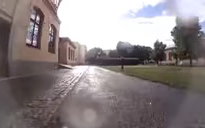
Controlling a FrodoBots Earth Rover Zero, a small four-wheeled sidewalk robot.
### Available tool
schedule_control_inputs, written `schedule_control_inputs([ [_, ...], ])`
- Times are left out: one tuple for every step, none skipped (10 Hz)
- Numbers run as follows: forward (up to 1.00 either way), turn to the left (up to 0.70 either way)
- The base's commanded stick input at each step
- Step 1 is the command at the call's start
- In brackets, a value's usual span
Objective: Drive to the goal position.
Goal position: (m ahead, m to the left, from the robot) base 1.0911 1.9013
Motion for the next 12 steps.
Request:
schedule_control_inputs([
  [0.85,0.0],
  [0.85,0.0],
  [0.85,0.0],
  [0.85,0.0],
  [0.85,0.0],
  [0.85,0.0],
  [0.85,0.0],
  [0.85,0.0],
  [0.85,0.0],
  [0.85,0.0],
  [0.85,0.0],
  [0.85,0.0],
])
